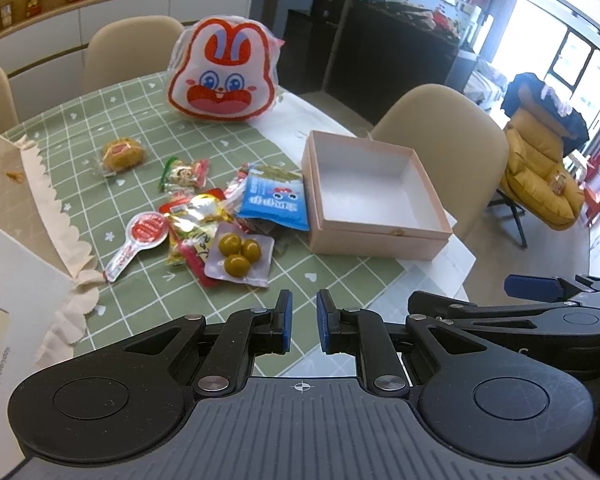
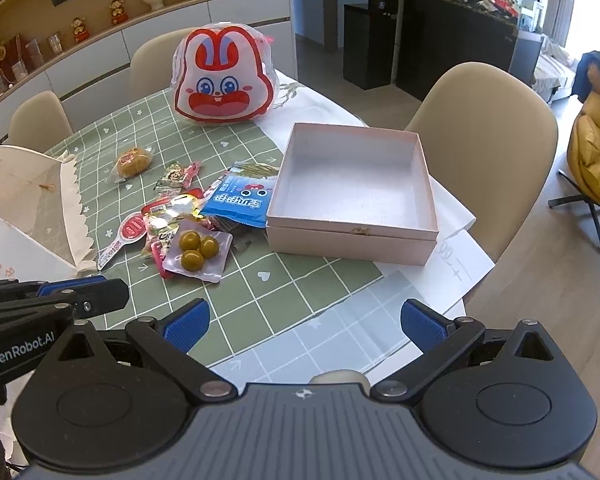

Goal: Organize snacks

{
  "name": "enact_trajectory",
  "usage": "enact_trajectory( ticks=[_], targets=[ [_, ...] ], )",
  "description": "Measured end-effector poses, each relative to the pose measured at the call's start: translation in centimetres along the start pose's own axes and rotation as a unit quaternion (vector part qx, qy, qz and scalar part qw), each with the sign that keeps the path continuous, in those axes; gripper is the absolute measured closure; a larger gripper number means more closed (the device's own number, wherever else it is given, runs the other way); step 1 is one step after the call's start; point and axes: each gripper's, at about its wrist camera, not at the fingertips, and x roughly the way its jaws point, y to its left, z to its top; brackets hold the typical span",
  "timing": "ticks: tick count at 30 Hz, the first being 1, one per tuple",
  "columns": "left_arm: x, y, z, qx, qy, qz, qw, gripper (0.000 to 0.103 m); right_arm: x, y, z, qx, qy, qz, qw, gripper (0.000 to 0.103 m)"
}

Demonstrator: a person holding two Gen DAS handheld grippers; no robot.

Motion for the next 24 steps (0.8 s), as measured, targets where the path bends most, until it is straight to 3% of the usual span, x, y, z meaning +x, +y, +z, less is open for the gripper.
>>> enact_trajectory(
  ticks=[24],
  targets=[
    [0.39, -0.08, -0.39, 0.015, 0.008, -0.017, 0.9997, 0.086, -0.47, -0.37, -0.87, 0.022, -0.001, -0.015, 1.0, 0.001]
  ],
)
